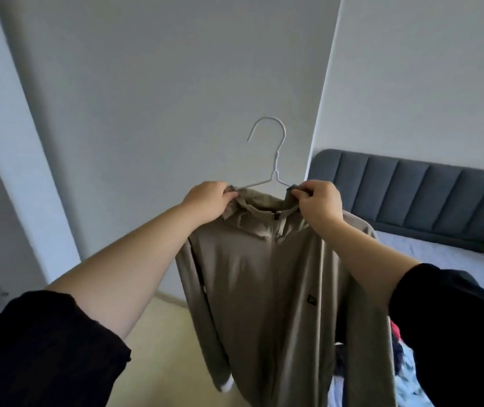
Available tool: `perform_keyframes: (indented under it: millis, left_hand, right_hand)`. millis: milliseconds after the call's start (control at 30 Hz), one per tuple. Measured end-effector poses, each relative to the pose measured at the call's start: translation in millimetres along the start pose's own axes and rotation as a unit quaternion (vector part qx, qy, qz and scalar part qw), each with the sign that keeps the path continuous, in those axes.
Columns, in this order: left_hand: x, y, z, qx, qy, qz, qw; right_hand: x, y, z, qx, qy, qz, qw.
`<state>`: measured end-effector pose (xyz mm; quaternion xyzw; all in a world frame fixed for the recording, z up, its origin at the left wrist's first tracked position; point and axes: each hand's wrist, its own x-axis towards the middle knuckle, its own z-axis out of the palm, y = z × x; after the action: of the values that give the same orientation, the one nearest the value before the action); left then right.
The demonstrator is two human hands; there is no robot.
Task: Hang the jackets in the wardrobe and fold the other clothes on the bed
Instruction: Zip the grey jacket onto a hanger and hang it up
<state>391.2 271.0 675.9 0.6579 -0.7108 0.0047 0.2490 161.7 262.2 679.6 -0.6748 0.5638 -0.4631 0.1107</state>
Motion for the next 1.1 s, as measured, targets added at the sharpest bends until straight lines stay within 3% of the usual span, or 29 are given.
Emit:
perform_keyframes:
  millis: [167,433,500,567,633,767,833,900,1033,1100]
  left_hand:
    - [-2,-70,-34,-0.009,-0.009,-0.057,0.998]
    - [15,-207,-89,-0.092,0.113,-0.137,0.980]
    - [20,-239,-99,-0.120,0.128,-0.157,0.972]
    - [26,-268,-107,-0.141,0.134,-0.175,0.965]
    - [35,-298,-117,-0.146,0.133,-0.187,0.962]
    - [42,-341,-128,-0.157,0.143,-0.203,0.956]
    - [37,-360,-131,-0.167,0.154,-0.227,0.947]
    - [29,-378,-132,-0.187,0.172,-0.265,0.930]
    - [25,-406,-143,-0.278,0.215,-0.341,0.872]
    - [26,-418,-156,-0.293,0.221,-0.337,0.867]
  right_hand:
    - [8,-50,66,0.035,-0.037,-0.046,0.998]
    - [53,-154,180,0.022,-0.115,-0.100,0.988]
    - [56,-179,206,0.033,-0.084,-0.155,0.984]
    - [52,-199,228,0.046,-0.057,-0.265,0.962]
    - [51,-218,259,-0.002,-0.102,-0.357,0.929]
    - [55,-245,312,-0.150,-0.231,-0.375,0.885]
    - [60,-259,332,-0.227,-0.259,-0.364,0.865]
    - [65,-275,347,-0.230,-0.220,-0.378,0.869]
    - [49,-295,372,-0.074,-0.067,-0.490,0.866]
    - [39,-289,389,-0.110,-0.128,-0.505,0.847]
